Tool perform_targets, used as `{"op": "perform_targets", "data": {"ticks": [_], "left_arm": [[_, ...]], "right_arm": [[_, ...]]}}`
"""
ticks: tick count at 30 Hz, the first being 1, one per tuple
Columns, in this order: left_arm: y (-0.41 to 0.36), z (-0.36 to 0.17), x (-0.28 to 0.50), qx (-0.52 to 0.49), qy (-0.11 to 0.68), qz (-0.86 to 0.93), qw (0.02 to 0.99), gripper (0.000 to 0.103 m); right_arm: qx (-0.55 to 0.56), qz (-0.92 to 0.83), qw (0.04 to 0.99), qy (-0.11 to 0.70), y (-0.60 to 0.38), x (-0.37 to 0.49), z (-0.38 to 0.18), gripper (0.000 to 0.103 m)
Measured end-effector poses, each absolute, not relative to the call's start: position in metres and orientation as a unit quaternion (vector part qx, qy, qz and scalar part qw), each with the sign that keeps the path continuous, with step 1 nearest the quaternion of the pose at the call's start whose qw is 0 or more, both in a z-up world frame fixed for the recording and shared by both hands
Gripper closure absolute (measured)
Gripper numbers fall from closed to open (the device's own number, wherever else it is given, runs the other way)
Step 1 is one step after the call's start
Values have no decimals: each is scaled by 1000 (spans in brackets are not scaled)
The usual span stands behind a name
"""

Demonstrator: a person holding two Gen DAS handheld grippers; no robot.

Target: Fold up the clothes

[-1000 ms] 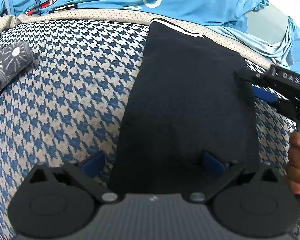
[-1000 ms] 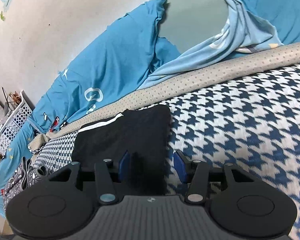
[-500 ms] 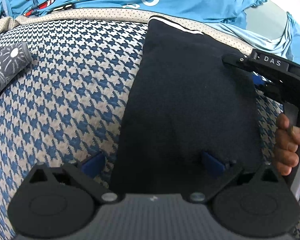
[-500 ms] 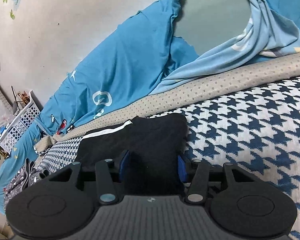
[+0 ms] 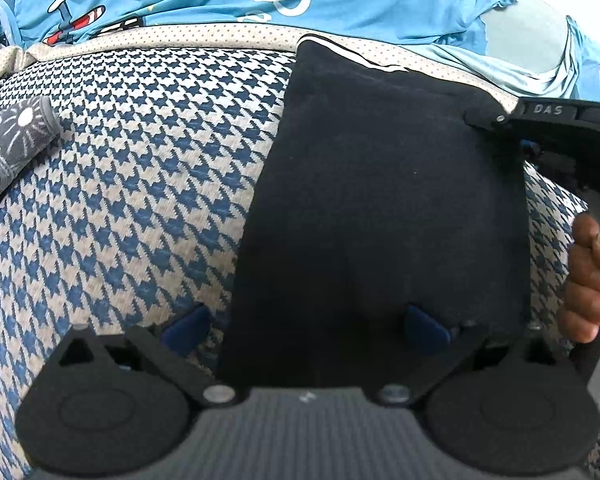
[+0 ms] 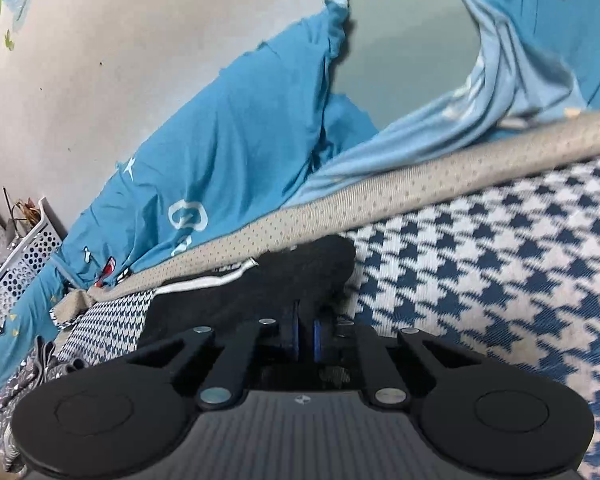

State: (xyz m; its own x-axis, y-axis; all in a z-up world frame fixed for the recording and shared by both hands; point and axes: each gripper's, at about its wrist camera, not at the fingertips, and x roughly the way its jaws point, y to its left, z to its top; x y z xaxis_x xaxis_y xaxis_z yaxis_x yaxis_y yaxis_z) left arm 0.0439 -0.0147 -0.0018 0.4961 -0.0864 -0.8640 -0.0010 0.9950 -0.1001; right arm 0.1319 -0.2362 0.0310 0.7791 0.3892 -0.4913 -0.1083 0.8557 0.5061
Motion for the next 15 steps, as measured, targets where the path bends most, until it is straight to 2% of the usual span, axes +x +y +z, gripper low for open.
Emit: {"op": "perform_targets", "data": {"ticks": [15], "left_arm": [[-34,2,40,-59,491,-92,864,0]], "right_arm": [[221,68,932,279,-276,108,53,96]]}}
